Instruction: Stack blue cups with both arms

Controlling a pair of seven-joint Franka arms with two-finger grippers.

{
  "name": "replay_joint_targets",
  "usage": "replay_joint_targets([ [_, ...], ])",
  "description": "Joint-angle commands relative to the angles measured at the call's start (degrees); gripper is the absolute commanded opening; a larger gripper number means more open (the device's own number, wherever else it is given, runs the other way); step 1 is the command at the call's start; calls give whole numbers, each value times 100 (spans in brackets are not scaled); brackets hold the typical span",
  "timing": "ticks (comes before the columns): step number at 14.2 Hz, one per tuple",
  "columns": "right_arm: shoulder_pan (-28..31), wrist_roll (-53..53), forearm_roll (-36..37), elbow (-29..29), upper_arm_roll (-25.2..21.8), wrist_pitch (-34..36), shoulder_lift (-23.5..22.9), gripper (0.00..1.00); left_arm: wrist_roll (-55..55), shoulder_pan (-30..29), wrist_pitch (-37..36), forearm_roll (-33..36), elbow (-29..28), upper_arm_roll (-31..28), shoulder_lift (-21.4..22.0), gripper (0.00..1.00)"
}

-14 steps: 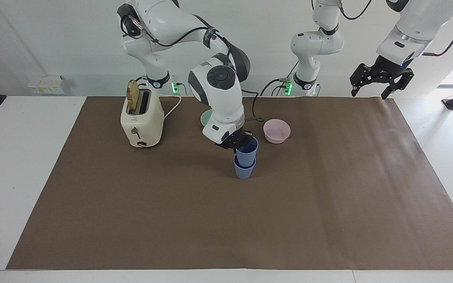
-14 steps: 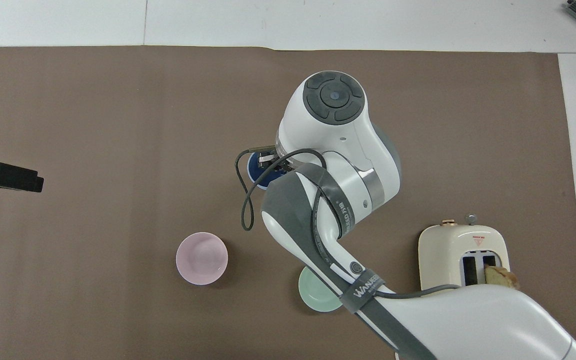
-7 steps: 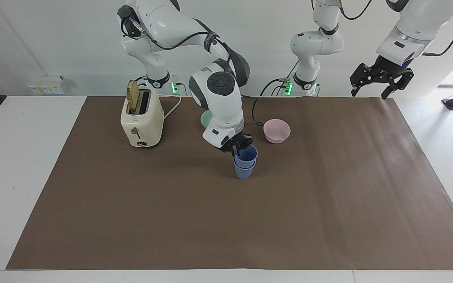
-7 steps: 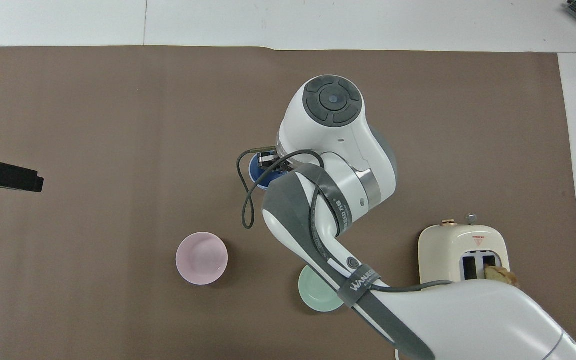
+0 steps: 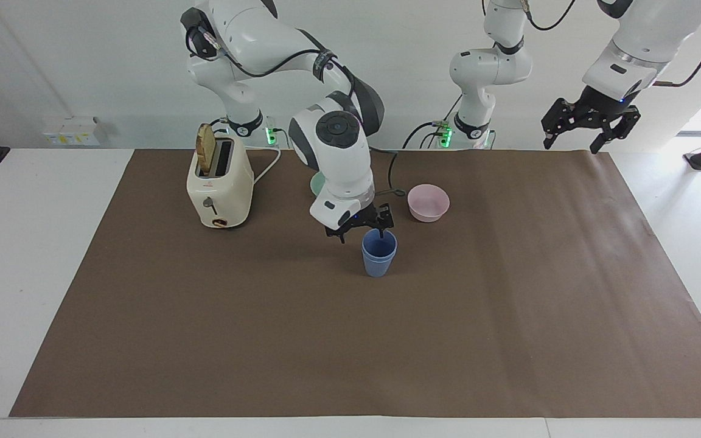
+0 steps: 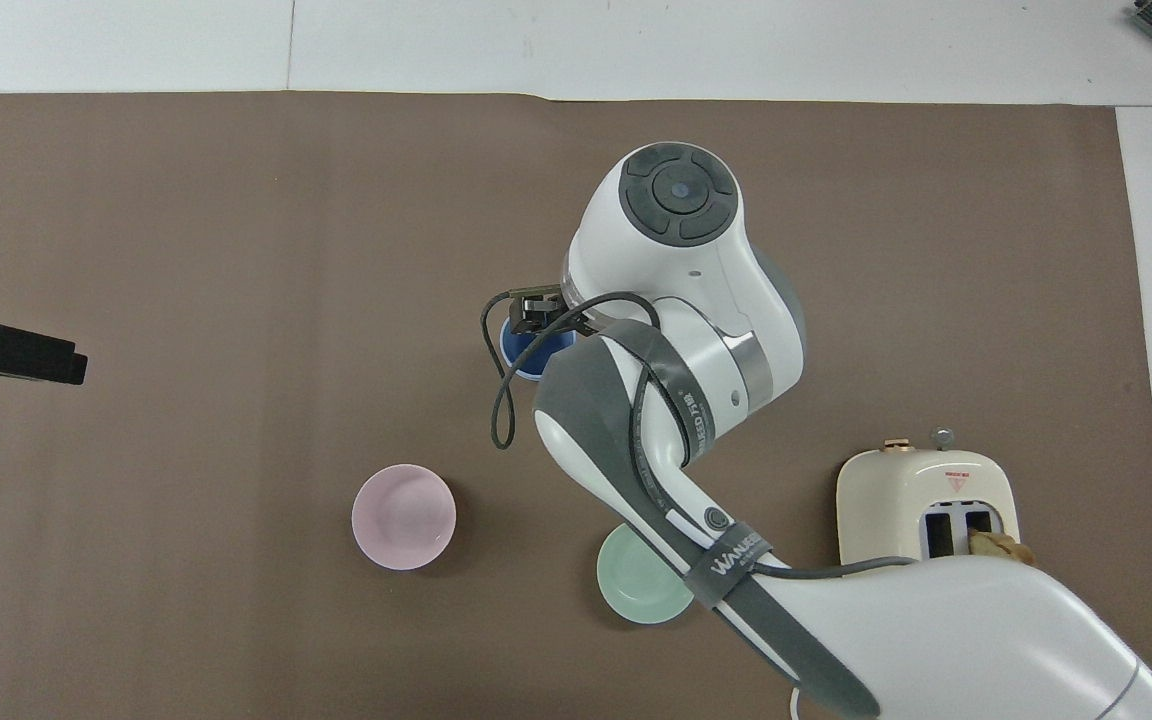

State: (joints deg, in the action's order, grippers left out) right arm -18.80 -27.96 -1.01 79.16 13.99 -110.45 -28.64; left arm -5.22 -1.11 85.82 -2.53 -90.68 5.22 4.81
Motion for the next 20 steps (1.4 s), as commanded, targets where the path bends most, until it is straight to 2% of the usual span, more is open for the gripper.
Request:
replay_joint_targets([
  [1, 184, -139, 48, 11, -62, 181, 314, 100, 56, -39, -74, -37, -20, 14, 90, 100],
  [5, 606, -69, 83, -32, -186, 427, 728, 100, 56, -39, -74, -37, -20, 14, 81, 100],
  [9, 816, -34, 514, -243, -168, 963, 982, 100, 56, -39, -74, -37, -20, 14, 81, 100],
  [14, 1308, 721, 531, -287, -195, 1525, 1361, 100, 56, -39, -74, -37, -20, 14, 90, 100],
  [18, 1730, 1407, 532, -261, -203, 1842, 1896, 100, 56, -39, -74, -37, -20, 14, 81, 100],
  [20, 1897, 1678, 601, -270, -299, 2132, 1950, 100, 56, -39, -74, -37, -20, 14, 90, 100],
])
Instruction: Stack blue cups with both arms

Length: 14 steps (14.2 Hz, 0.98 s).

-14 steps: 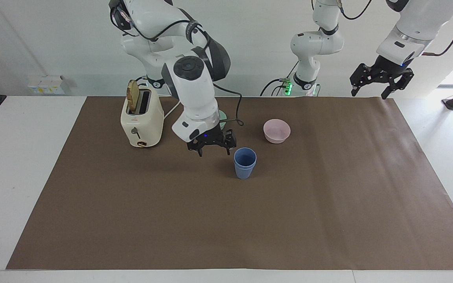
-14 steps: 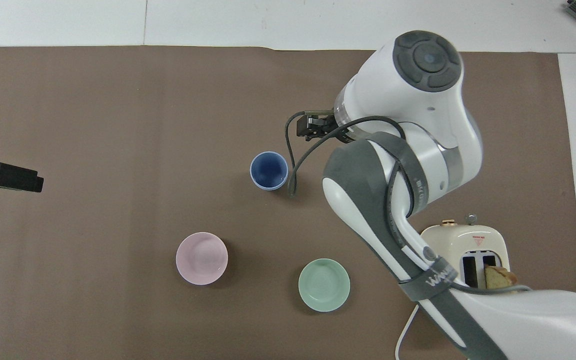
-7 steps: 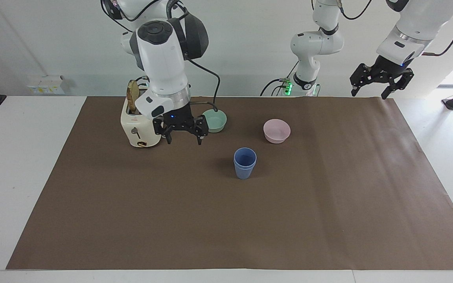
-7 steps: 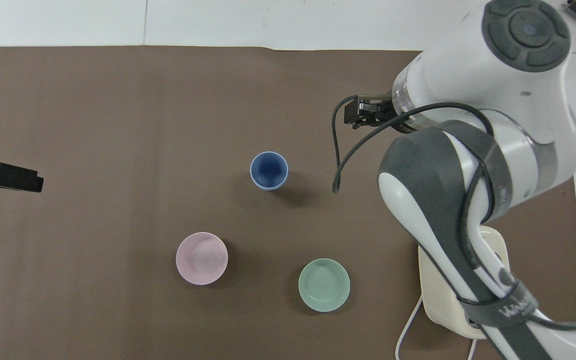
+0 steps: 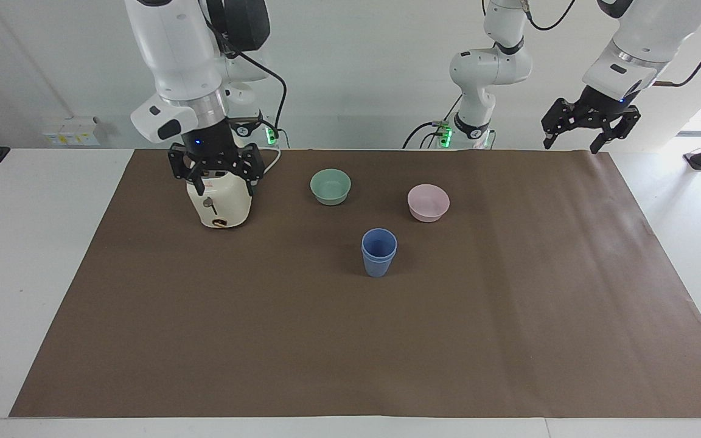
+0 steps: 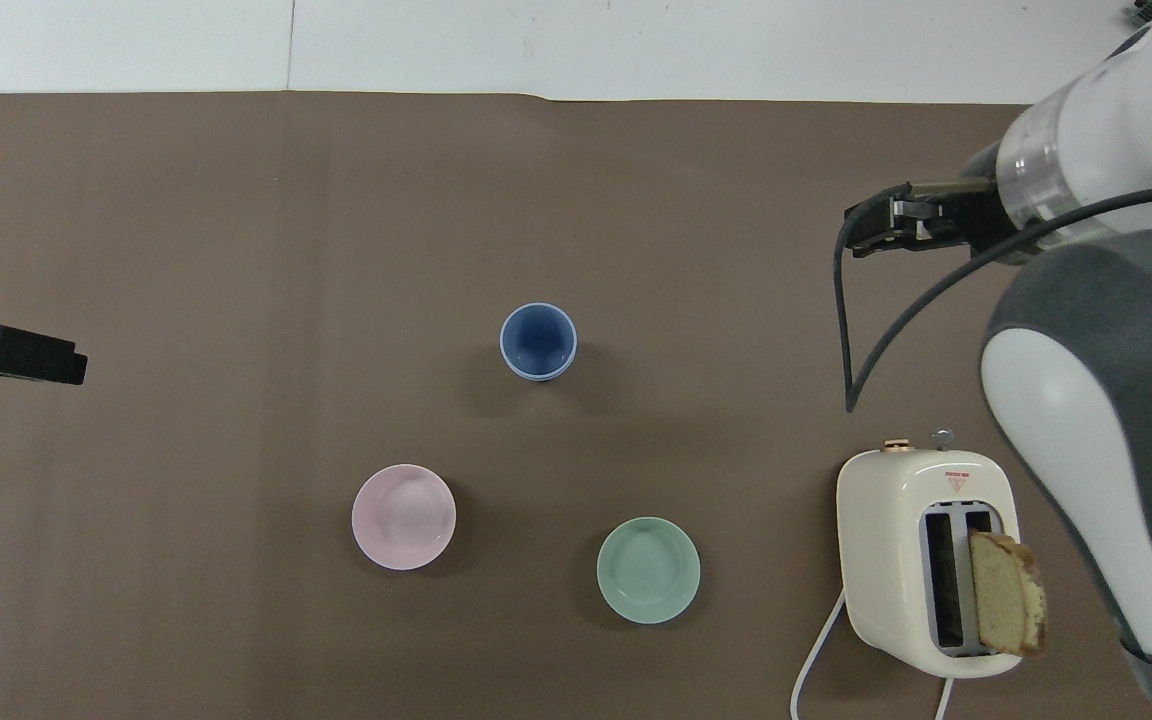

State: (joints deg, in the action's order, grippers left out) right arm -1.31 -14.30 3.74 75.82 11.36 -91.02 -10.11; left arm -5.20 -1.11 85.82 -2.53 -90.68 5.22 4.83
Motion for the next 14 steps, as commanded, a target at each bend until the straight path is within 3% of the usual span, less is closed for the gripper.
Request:
replay_joint_targets([
  [1, 149, 453, 257, 64, -150, 242, 141, 100, 55, -39, -74, -37, -20, 14, 80, 100],
  [8, 386, 831, 180, 82, -362, 190, 220, 100, 55, -39, -74, -37, -20, 14, 80, 100],
  [11, 570, 859, -390, 152, -362, 268, 421, 100, 55, -39, -74, -37, -20, 14, 80, 100],
  [14, 650, 911, -471, 284, -362, 347, 571, 100, 55, -30, -74, -37, -20, 14, 88, 100],
])
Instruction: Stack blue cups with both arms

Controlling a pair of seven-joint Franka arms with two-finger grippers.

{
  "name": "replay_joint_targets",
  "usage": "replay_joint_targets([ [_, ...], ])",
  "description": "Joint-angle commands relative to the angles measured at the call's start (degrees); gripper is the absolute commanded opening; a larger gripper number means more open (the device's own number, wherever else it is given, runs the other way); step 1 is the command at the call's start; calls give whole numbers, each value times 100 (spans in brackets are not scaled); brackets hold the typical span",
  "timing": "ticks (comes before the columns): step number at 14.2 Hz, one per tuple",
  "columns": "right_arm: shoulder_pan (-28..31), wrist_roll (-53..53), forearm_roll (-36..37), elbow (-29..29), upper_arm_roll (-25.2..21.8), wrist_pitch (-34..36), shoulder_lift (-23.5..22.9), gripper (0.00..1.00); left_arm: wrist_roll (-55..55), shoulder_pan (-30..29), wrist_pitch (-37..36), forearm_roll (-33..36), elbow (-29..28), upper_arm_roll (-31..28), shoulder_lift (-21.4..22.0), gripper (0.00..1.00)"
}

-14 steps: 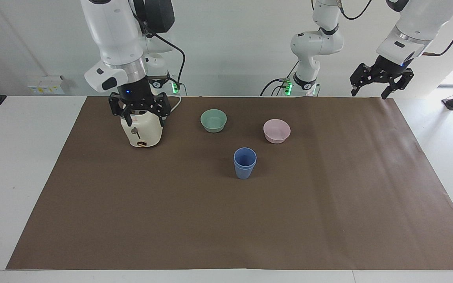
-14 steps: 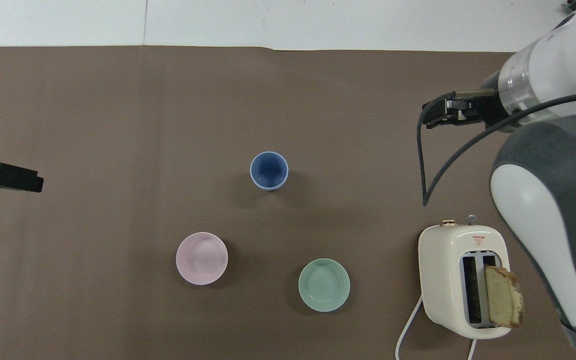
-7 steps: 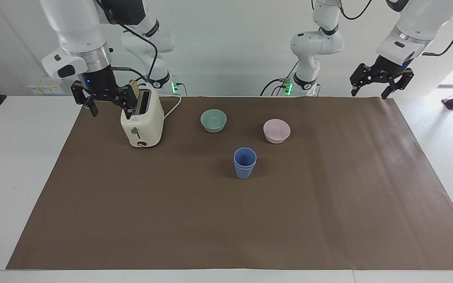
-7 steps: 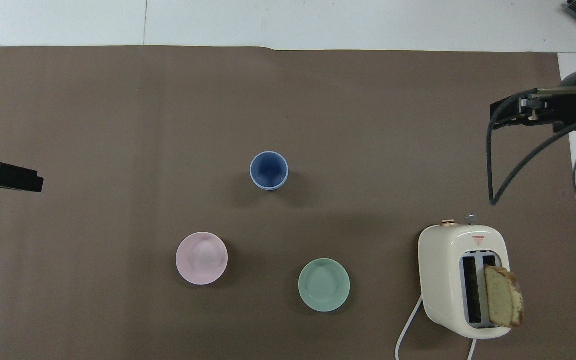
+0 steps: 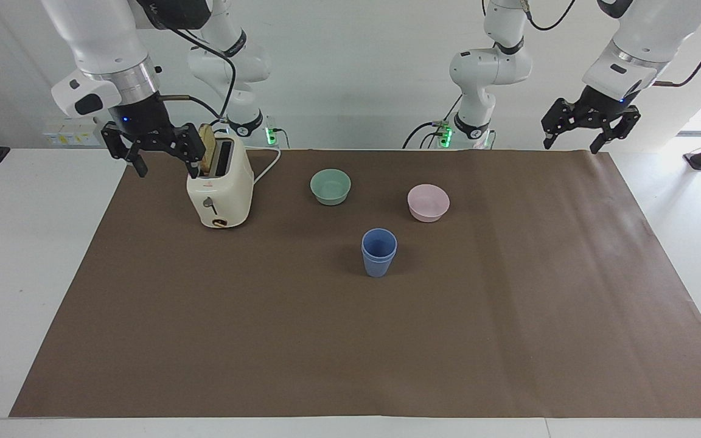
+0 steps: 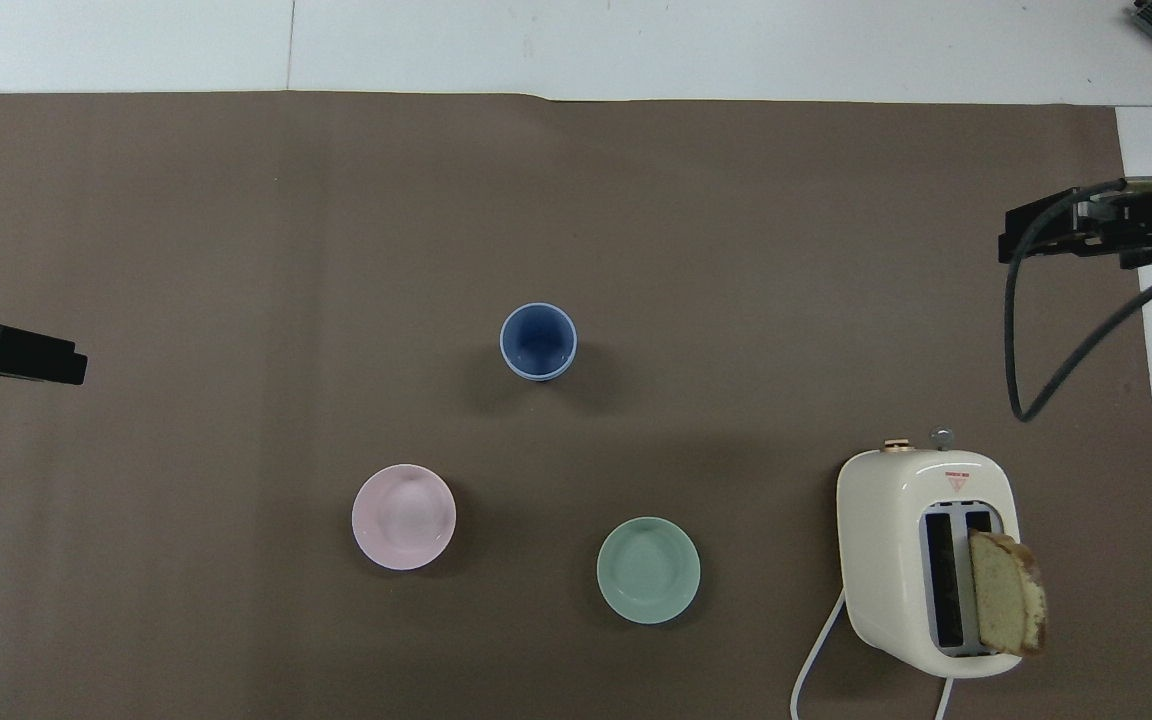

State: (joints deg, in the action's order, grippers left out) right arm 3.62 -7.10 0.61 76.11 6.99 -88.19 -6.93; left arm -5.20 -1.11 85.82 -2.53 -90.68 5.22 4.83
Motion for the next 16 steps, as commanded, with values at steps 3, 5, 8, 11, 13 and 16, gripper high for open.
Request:
replay_joint_targets([
  [3, 156, 148, -193, 492, 75, 92, 403, 100, 54, -39, -74, -37, -20, 14, 80, 100],
  [5, 147, 192, -184, 501, 84, 91, 412, 100, 54, -39, -74, -37, -20, 14, 80, 100],
  [8, 147, 227, -176, 572, 84, 56, 421, 100, 54, -39, -74, -37, -20, 14, 88, 100],
  [11, 147, 218, -176, 615, 84, 48, 456, 100, 54, -39, -74, -37, -20, 14, 80, 100],
  [13, 156, 227, -176, 651, 84, 48, 482, 100, 54, -39, -74, -37, -20, 14, 80, 100],
  [16, 156, 227, -176, 651, 84, 48, 482, 100, 54, -39, -74, -37, -20, 14, 80, 100],
])
